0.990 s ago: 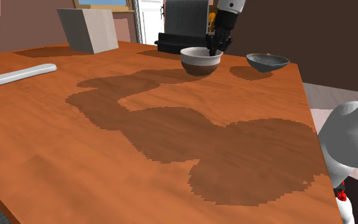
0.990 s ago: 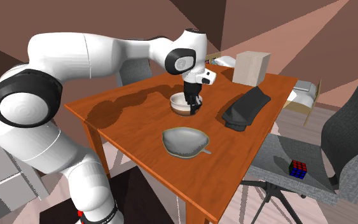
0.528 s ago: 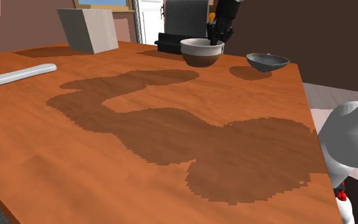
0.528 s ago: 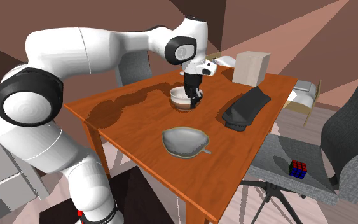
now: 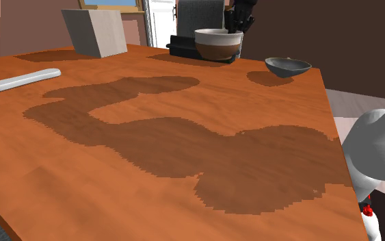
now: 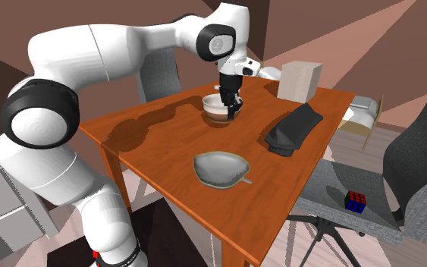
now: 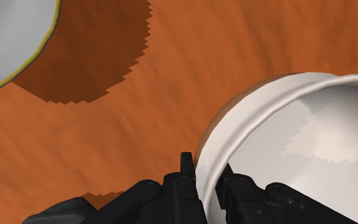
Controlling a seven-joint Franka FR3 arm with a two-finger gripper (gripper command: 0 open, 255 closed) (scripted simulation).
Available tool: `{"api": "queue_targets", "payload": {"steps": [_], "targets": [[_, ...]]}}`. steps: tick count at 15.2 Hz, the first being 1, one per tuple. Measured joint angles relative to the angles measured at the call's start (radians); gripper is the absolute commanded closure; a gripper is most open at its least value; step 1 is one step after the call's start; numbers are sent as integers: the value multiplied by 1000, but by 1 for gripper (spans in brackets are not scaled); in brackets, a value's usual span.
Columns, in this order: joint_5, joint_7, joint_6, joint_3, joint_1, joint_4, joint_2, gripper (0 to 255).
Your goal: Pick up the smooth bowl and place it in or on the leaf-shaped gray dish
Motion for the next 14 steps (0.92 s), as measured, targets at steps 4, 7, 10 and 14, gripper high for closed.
{"api": "queue_targets", "payload": {"steps": [4,7,10,14], "targets": [[1,6,-52,-2,1,74,22,255],[2,12,-96,-3,2,138,41,255],[-5,-28,-125,-31,-14,123,3,255],[-23,-102,-164,-85,-42,87,-61,255]]}}
